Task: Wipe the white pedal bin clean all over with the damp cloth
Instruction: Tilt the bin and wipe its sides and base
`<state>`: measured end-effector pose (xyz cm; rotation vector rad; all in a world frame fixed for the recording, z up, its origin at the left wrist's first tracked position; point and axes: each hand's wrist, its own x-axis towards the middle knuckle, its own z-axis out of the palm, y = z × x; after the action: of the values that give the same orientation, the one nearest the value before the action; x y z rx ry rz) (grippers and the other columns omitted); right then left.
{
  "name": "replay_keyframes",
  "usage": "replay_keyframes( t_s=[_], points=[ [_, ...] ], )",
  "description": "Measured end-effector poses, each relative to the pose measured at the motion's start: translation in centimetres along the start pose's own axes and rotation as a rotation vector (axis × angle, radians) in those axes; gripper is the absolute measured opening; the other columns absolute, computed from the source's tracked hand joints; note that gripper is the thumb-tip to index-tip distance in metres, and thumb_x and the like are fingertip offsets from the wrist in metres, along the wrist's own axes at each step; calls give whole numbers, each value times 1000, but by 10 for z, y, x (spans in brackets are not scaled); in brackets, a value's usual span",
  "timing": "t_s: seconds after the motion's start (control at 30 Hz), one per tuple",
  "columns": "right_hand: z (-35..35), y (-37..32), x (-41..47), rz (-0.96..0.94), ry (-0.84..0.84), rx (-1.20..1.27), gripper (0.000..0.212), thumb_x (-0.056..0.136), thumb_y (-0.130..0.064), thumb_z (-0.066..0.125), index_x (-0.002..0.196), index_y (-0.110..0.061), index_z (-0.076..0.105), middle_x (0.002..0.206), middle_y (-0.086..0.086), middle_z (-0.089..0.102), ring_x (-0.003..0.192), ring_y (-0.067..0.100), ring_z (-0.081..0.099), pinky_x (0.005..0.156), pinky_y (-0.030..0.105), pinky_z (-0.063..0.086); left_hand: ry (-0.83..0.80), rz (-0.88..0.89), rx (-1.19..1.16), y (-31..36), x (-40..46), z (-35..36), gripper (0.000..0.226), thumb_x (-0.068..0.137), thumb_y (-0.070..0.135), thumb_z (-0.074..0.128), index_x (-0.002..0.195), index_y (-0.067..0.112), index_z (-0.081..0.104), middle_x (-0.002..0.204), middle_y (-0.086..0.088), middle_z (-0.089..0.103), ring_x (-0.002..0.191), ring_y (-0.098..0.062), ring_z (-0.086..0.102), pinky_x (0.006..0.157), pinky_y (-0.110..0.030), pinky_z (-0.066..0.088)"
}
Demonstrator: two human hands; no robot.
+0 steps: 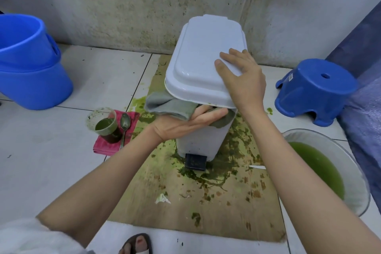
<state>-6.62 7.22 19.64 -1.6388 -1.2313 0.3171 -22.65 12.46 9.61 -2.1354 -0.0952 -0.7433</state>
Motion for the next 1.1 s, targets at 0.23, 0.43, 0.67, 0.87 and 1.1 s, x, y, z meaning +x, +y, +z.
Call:
replay_keyframes(
  t_s=[0.23,0.43,0.67,0.87,1.1],
  points=[
    [-1,1,-3,-9,-5,-63,27,85,-43,63,111,-34,67,134,-18,53,137,0,28,87,7,21,278,-405,34,22,8,-15,45,83,12,63,125,17,50,126,-1,38,114,-17,42,88,-32,46],
    [1,3,-1,2,0,-69,27,85,-45,63,111,-37,67,134,-20,52,137,-1,27,93,13,23,229,-640,74,18,28,-6,26,95,11,50,121,16,56,124,-1,51,124,-19,40,109,-34,30],
    [-9,4,0,-18,-143,-16,33,87,-41,62,119,-33,62,141,-15,45,141,5,19,107,21,19,100,-435,-20,-13,17,-22,41,91,22,60,130,16,50,136,-2,49,128,-24,44,111,-40,28],
    [-12,5,7,6,-235,36,32,90,-36,59,121,-31,61,146,-10,40,143,9,14,114,29,15,105,-632,5,27,47,-18,36,97,26,50,133,21,51,137,1,50,130,-23,43,109,-42,27],
    [-14,10,6,-4,-249,65,33,90,-39,59,122,-31,61,146,-11,39,143,8,14,115,28,15,-199,-234,154,55,-3,4,54,101,11,12,149,9,-13,153,-13,-28,142,-30,-24,116,-47,-14]
  ],
)
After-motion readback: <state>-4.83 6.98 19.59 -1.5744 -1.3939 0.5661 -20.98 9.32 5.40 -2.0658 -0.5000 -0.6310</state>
